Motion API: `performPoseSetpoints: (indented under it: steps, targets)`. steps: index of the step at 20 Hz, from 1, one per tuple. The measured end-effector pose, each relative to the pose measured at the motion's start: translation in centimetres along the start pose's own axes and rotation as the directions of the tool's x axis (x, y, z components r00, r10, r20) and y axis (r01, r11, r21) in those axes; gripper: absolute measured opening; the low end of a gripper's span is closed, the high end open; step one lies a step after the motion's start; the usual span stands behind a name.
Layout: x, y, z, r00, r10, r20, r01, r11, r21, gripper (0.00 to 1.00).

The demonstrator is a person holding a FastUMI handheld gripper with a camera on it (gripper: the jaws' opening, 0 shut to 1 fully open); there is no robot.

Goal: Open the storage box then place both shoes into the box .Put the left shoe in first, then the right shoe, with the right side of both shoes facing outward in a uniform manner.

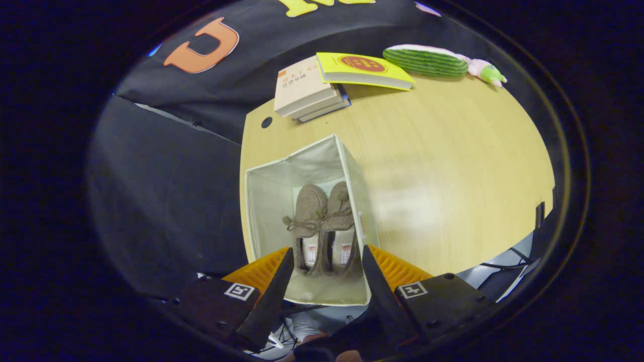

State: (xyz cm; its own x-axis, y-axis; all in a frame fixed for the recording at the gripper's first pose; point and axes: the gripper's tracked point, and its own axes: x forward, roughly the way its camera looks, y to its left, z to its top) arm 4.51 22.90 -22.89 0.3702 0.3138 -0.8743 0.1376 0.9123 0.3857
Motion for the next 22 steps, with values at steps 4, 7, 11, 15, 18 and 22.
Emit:
performPoseSetpoints:
  steps: [4,7,11,15,18,22]
  targets:
    - [-2.6,-1.2,2.2,0.989,-0.044,0.141,0.057,0.995,-0.088,0.92]
    - [-5.7,-2.1,4.2,0.962,-0.065,0.265,0.099,0.988,-0.117,0.92]
    - [-10.6,-3.6,6.7,0.91,-0.085,0.406,0.143,0.983,-0.115,0.92]
    - [-15.3,-6.4,8.6,0.823,-0.118,0.556,0.212,0.971,-0.107,0.92]
    - [-18.5,-7.9,10.8,0.72,-0.136,0.681,0.262,0.961,-0.085,0.94]
    - [-21.2,-8.1,11.7,0.642,-0.109,0.759,0.272,0.958,-0.093,0.95]
